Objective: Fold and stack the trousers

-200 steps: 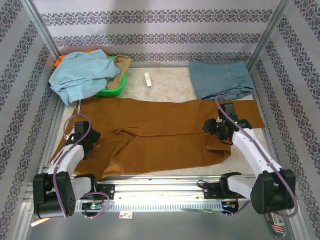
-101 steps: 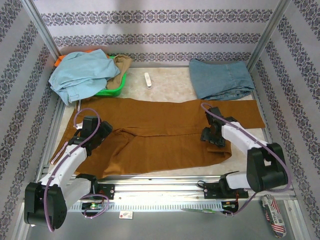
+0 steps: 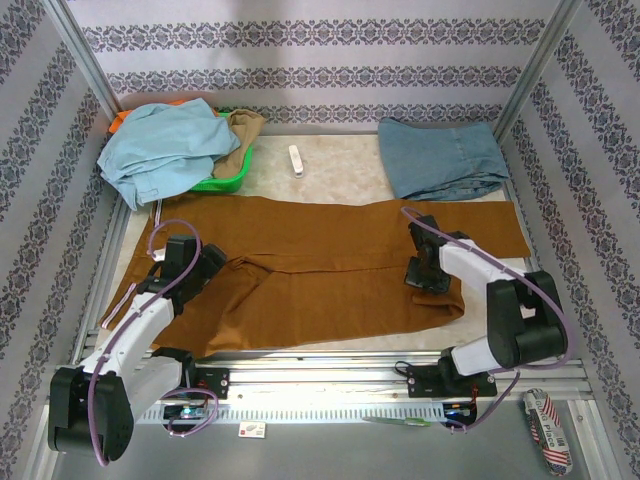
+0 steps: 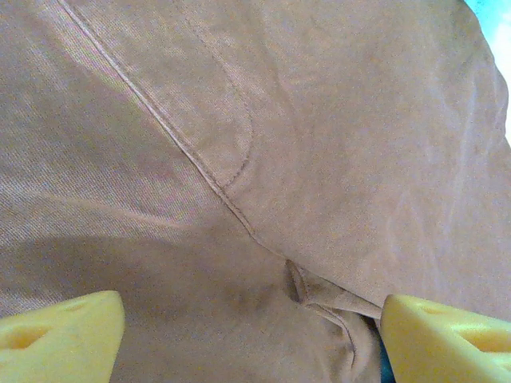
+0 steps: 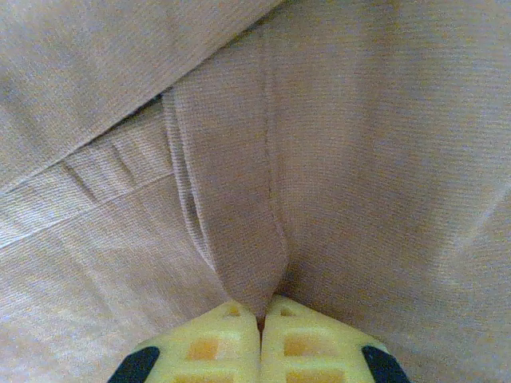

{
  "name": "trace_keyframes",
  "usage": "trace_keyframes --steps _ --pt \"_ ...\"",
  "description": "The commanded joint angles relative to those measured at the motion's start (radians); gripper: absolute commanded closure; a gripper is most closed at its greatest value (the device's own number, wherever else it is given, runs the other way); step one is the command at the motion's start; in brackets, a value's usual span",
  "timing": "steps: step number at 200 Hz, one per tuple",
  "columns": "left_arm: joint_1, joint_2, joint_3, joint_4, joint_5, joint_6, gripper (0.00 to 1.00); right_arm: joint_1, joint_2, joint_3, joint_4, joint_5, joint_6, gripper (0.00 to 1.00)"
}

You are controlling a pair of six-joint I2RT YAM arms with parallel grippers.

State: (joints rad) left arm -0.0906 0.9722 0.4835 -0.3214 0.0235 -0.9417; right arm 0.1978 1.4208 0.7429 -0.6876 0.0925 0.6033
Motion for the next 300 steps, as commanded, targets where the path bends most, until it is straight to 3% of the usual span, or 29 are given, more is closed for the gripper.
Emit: trace_keyframes --steps 1,37,61,83,106,109,122,129,135,149,163,178,191,207,230,243,253,267,300 --pt "-0.007 -0.006 -0.001 0.033 0.014 0.014 0.17 -0.037 -0.156 0.012 -0.077 0.070 0.016 1.00" --pt "-0.007 0.007 0.024 0.062 0.022 0.017 0.19 -0.195 -0.389 0.060 -0.184 0.116 0.004 1.00" --pt "-0.008 0.038 0.028 0.105 0.048 0.005 0.20 -0.356 -0.501 0.090 -0.227 0.137 -0.003 1.00" --pt "-0.010 0.065 0.030 0.128 0.074 0.003 0.21 -0.539 -0.546 0.086 -0.192 0.205 -0.022 1.00" --pt "-0.010 0.065 0.033 0.128 0.094 0.002 0.21 -0.665 -0.535 0.057 -0.166 0.214 0.080 1.00" --pt "-0.010 0.063 0.034 0.126 0.096 0.004 0.21 -0.680 -0.537 0.050 -0.165 0.217 0.092 0.94" --pt "-0.011 0.045 0.039 0.109 0.099 0.010 0.20 -0.773 -0.548 0.034 -0.162 0.177 0.128 0.44" --pt "-0.010 0.032 0.039 0.101 0.101 0.013 0.20 -0.826 -0.557 0.030 -0.160 0.151 0.136 0.28" --pt "-0.010 0.021 0.039 0.095 0.103 0.016 0.20 -0.863 -0.561 0.031 -0.154 0.121 0.138 0.22" --pt "-0.011 -0.001 0.034 0.079 0.102 0.028 0.18 -0.883 -0.569 0.044 -0.136 0.017 0.130 0.21" --pt "-0.010 -0.003 0.031 0.076 0.113 0.035 0.17 -0.831 -0.570 0.048 -0.092 -0.078 0.134 0.20" --pt "-0.010 0.015 0.030 0.086 0.149 0.042 0.17 -0.695 -0.555 0.074 -0.092 -0.088 0.135 0.23" --pt "-0.022 0.040 0.033 0.102 0.164 0.047 0.17 -0.536 -0.531 0.070 -0.058 -0.118 0.151 0.28" --pt "-0.052 0.082 0.033 0.134 0.155 0.049 0.17 -0.264 -0.469 0.039 0.017 -0.101 0.208 0.35" --pt "-0.070 0.177 0.051 0.168 0.106 0.044 0.17 0.097 -0.261 0.048 0.131 -0.046 0.258 0.54" --pt "-0.068 0.213 0.050 0.179 0.023 0.036 0.17 0.235 -0.113 0.082 0.176 -0.058 0.286 0.74" --pt "-0.062 0.224 0.039 0.180 -0.035 0.018 0.17 0.309 -0.009 0.112 0.215 -0.081 0.291 0.86" --pt "-0.045 0.224 0.021 0.176 -0.098 -0.006 0.18 0.380 0.109 0.148 0.256 -0.131 0.289 0.92" --pt "0.011 0.178 -0.061 0.142 -0.177 -0.082 0.19 0.420 0.225 0.146 0.274 -0.188 0.281 0.93"
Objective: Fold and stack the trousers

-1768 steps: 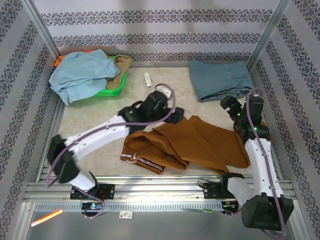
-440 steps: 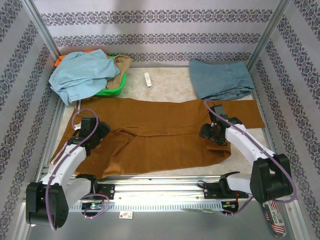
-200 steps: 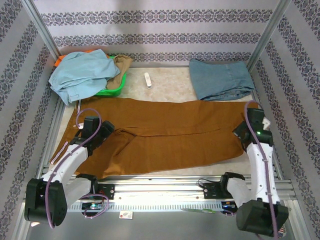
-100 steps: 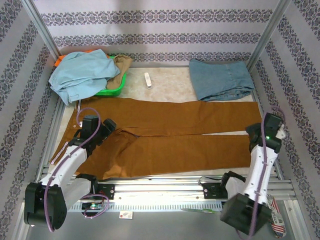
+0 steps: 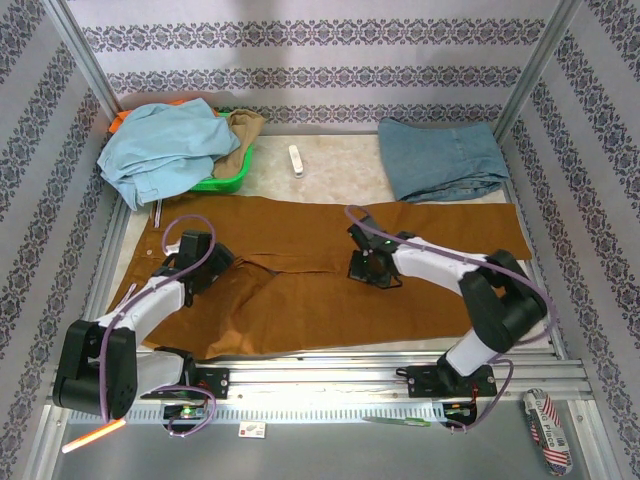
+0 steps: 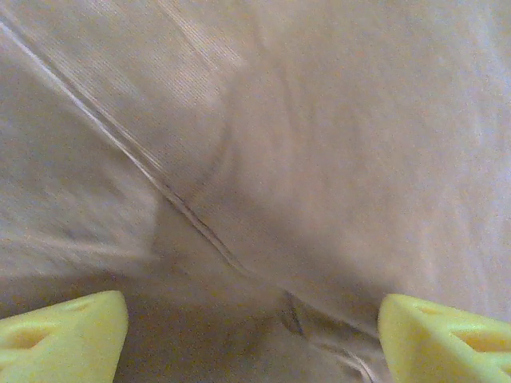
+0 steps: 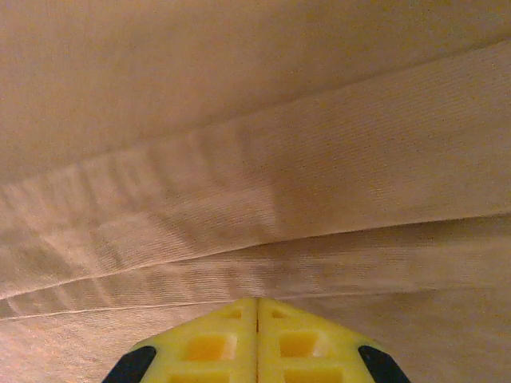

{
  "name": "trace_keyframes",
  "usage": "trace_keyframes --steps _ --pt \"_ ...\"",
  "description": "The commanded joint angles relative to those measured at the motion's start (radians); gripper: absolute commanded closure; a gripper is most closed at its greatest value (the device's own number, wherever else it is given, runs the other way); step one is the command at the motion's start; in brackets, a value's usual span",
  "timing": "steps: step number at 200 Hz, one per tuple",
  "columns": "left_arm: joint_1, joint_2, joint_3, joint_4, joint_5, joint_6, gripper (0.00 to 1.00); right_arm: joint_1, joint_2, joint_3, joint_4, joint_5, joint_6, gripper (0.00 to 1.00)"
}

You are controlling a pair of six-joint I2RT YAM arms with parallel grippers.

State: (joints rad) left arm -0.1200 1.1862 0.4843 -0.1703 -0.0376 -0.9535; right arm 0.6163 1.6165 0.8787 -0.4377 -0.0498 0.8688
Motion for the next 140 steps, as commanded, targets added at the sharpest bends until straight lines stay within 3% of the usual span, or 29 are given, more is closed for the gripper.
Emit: trace_keyframes --steps 1,36,59,91,140 --pt "0.042 -0.036 -0.066 -0.008 -0.116 -0.072 0.19 0.000 0.029 0.007 0.024 -0.046 0.015 0.93" --pt "0.096 -0.070 -0.127 -0.076 -0.116 -0.129 0.20 -0.118 -0.029 -0.109 0.035 -0.134 0.006 0.88" --pt "0.105 -0.113 -0.173 -0.111 -0.129 -0.179 0.22 -0.262 -0.106 -0.210 0.083 -0.267 0.005 0.87" --pt "0.103 -0.180 -0.195 -0.151 -0.137 -0.226 0.25 -0.398 -0.175 -0.253 0.053 -0.325 -0.071 0.80" --pt "0.084 -0.316 -0.068 -0.316 -0.052 -0.176 0.24 -0.428 -0.210 -0.095 -0.078 -0.325 -0.218 0.71"
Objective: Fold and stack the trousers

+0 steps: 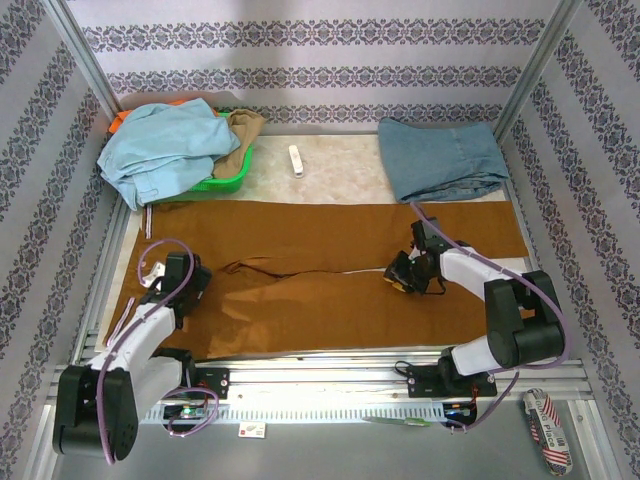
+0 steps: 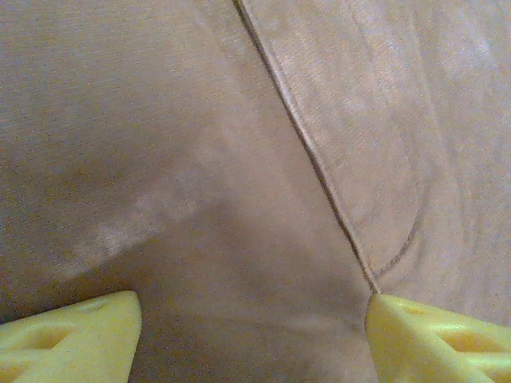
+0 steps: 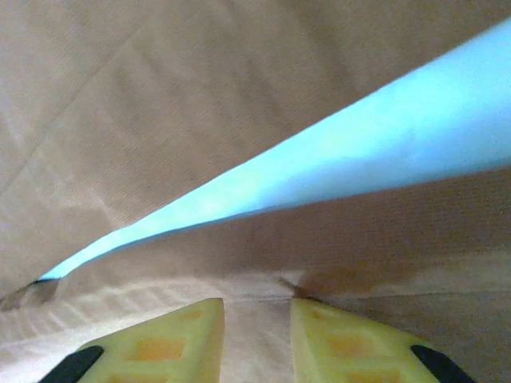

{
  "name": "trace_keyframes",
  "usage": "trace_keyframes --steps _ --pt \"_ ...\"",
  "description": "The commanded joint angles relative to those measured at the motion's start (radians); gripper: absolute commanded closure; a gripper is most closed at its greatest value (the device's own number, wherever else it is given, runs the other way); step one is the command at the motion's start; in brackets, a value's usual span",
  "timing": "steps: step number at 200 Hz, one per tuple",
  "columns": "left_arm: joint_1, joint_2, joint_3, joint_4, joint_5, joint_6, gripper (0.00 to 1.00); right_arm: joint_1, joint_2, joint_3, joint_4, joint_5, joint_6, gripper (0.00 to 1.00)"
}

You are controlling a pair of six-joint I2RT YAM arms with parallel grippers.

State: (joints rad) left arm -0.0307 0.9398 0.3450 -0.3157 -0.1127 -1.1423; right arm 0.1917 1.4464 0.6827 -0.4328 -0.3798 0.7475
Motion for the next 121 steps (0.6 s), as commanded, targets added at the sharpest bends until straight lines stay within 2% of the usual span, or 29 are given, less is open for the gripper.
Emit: trace_keyframes --steps 1,17,31,49,77,101,121 --pt "-0.006 -0.073 0.076 -0.172 0.023 0.017 0.23 -0.003 -0.041 0.106 -0.084 0.007 -0.099 0.71" --pt "-0.027 -0.112 0.150 -0.209 -0.013 0.053 0.22 0.000 -0.039 0.171 -0.098 0.057 -0.113 0.71" --pt "-0.034 -0.085 0.205 -0.172 -0.022 0.098 0.21 0.009 -0.002 0.225 -0.094 0.081 -0.115 0.71" --pt "-0.037 0.068 0.279 -0.083 0.033 0.147 0.22 0.034 0.097 0.298 -0.074 0.092 -0.108 0.73" --pt "-0.065 0.350 0.400 0.024 0.026 0.185 0.22 0.089 0.277 0.402 -0.043 0.098 -0.084 0.77" --pt "-0.064 0.504 0.456 0.048 -0.060 0.172 0.22 0.121 0.401 0.468 -0.034 0.099 -0.068 0.78" --pt "-0.043 0.543 0.435 0.085 -0.122 0.154 0.22 0.140 0.474 0.509 -0.031 0.081 -0.060 0.78"
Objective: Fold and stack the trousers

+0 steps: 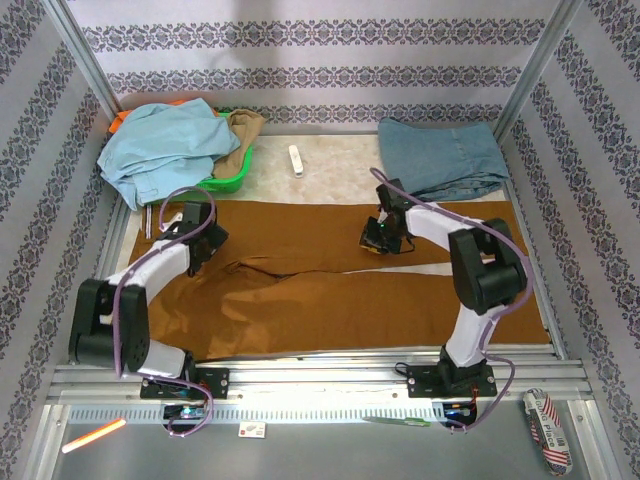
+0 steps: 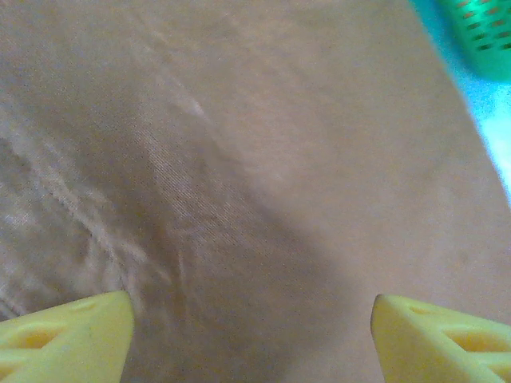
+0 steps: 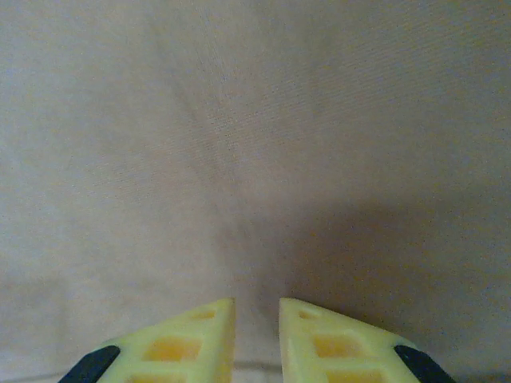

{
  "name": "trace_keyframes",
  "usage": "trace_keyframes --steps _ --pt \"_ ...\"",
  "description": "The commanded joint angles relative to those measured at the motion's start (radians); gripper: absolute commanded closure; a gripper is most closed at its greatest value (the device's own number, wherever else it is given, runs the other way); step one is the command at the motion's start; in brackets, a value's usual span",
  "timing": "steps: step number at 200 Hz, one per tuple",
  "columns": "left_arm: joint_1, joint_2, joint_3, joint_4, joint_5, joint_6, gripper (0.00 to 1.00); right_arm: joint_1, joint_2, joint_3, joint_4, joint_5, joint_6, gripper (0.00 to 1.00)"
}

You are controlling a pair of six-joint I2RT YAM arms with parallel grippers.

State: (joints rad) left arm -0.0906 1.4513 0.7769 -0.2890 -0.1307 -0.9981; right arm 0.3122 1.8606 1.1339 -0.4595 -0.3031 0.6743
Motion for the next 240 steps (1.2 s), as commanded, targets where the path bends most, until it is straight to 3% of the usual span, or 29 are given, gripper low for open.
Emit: trace_keyframes --steps 1,45,76,109,145,169,197,219,240 --pt "0.020 0.033 0.000 0.063 -0.105 0.008 0.22 0.020 0.065 0.060 -0.004 0.005 0.013 0.78" --pt "0.183 0.021 -0.097 0.072 -0.082 -0.094 0.22 0.069 0.156 0.138 -0.011 -0.019 0.030 0.78" --pt "0.278 0.025 -0.096 0.063 -0.078 -0.086 0.23 0.097 0.208 0.217 -0.031 -0.030 0.043 0.76" --pt "0.335 0.079 -0.052 0.057 -0.085 -0.080 0.24 0.085 0.234 0.271 -0.048 -0.051 0.040 0.75" --pt "0.349 0.071 -0.003 0.029 0.015 -0.026 0.23 0.067 0.126 0.227 -0.077 -0.056 -0.006 0.71" --pt "0.299 -0.098 -0.019 -0.018 0.040 0.003 0.18 0.064 -0.038 0.097 -0.091 -0.021 -0.045 0.67" --pt "0.182 -0.304 -0.055 -0.098 0.014 0.039 0.16 0.062 -0.236 -0.105 -0.105 0.019 -0.065 0.65" --pt "0.012 -0.392 -0.108 -0.108 -0.004 0.024 0.17 0.051 -0.337 -0.266 -0.108 0.014 -0.058 0.65" --pt "-0.177 -0.383 -0.146 -0.078 -0.025 -0.007 0.18 0.020 -0.406 -0.392 -0.102 0.011 -0.038 0.68"
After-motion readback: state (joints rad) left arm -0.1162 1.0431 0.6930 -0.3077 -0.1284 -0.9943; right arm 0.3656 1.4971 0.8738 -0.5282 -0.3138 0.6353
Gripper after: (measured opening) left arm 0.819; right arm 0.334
